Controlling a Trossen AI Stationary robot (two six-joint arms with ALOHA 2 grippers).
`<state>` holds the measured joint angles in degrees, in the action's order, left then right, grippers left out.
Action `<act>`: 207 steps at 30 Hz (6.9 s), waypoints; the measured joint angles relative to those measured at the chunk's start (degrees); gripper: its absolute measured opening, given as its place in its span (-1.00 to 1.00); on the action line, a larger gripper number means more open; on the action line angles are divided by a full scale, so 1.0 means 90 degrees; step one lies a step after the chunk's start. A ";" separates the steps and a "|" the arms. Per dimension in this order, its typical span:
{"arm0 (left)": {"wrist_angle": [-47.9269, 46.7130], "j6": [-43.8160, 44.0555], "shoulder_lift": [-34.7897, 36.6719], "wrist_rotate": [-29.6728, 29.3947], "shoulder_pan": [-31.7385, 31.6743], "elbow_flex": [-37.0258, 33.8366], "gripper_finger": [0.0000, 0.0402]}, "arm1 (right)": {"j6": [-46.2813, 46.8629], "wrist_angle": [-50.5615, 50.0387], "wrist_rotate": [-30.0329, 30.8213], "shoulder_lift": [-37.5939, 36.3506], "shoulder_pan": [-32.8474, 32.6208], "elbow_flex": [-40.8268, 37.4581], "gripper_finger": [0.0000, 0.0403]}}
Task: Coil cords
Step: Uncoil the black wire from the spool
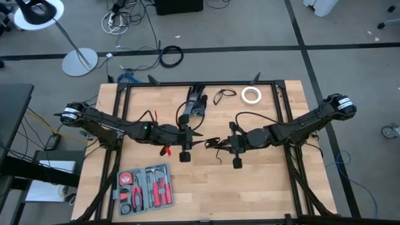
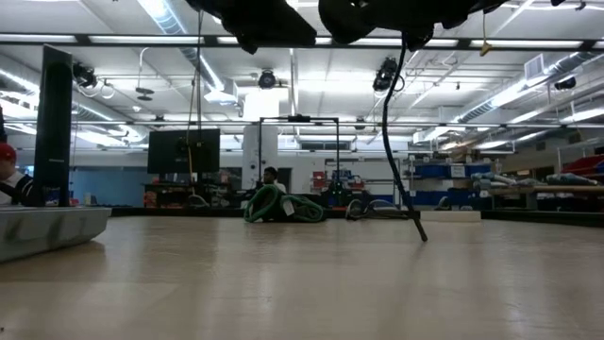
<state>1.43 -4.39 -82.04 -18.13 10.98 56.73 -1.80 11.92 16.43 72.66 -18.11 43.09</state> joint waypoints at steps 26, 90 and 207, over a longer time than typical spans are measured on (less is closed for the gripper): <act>0.0637 0.0034 0.0000 0.0000 0.0002 0.0107 -0.44 | 0.0181 -0.0197 -0.0213 0.0000 0.0114 0.0000 -1.00; 0.0295 -0.1342 0.0214 -0.0574 0.0229 0.0095 -1.00 | 0.0970 -0.1448 0.0709 -0.1119 -0.0626 0.0022 -0.36; 0.2526 -0.4394 -0.0109 -0.1739 0.0896 0.0100 -1.00 | -0.0388 -0.0345 0.3439 -0.1311 -0.0986 0.0005 -0.25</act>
<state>24.16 -43.93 -83.02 -33.78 19.05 57.63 -5.29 8.82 47.38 60.86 -26.98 43.13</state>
